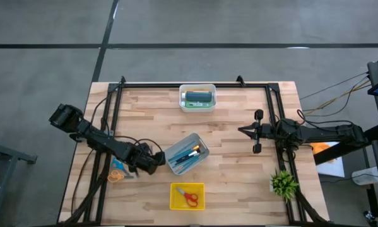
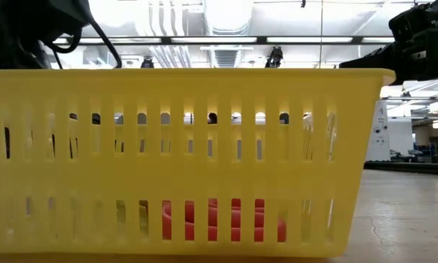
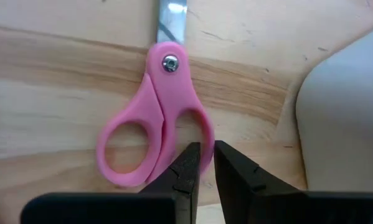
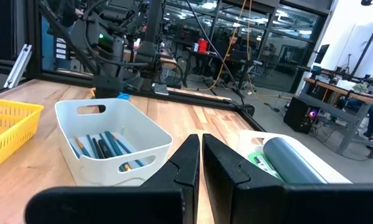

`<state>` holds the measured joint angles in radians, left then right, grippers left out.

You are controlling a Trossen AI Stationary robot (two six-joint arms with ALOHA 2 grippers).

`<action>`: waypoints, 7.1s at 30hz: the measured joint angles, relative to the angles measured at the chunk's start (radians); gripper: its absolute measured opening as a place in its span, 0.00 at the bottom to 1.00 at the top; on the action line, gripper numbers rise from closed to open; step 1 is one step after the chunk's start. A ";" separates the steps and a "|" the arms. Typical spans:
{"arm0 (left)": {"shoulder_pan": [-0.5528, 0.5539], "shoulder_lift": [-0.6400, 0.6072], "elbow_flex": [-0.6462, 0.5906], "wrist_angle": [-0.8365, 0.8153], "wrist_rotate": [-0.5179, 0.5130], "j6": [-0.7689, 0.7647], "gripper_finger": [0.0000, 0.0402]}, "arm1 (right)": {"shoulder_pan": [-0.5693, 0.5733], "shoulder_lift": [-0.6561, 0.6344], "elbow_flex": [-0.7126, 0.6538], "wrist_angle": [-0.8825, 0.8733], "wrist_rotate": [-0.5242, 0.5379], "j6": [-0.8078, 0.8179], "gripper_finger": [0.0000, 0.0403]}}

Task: Pick & Place Paint Supplies
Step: Put the pink scissors into the yellow bin, then put the green scissors into the yellow bin

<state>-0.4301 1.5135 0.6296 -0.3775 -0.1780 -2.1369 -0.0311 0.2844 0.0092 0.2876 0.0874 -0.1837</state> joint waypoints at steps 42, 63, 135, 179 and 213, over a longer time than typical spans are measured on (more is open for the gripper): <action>0.001 -0.034 -0.006 -0.036 -0.055 0.165 0.02 | 0.000 0.001 0.000 0.000 0.000 0.000 0.04; -0.116 -0.197 0.073 -0.070 -0.314 0.459 0.02 | 0.000 0.000 0.000 0.000 0.000 0.000 0.04; -0.211 0.333 0.431 0.288 -0.061 1.687 0.00 | 0.000 0.000 0.000 -0.001 -0.001 0.000 0.04; -0.211 0.290 0.447 0.266 -0.051 1.631 0.18 | 0.000 0.000 0.000 0.000 0.001 0.000 0.04; -0.030 0.063 0.378 -0.725 -0.137 0.320 0.18 | 0.000 0.000 0.000 0.000 0.000 0.000 0.04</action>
<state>-0.4603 1.5761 1.0081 -1.1027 -0.3152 -1.8170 -0.0312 0.2848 0.0090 0.2874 0.0875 -0.1837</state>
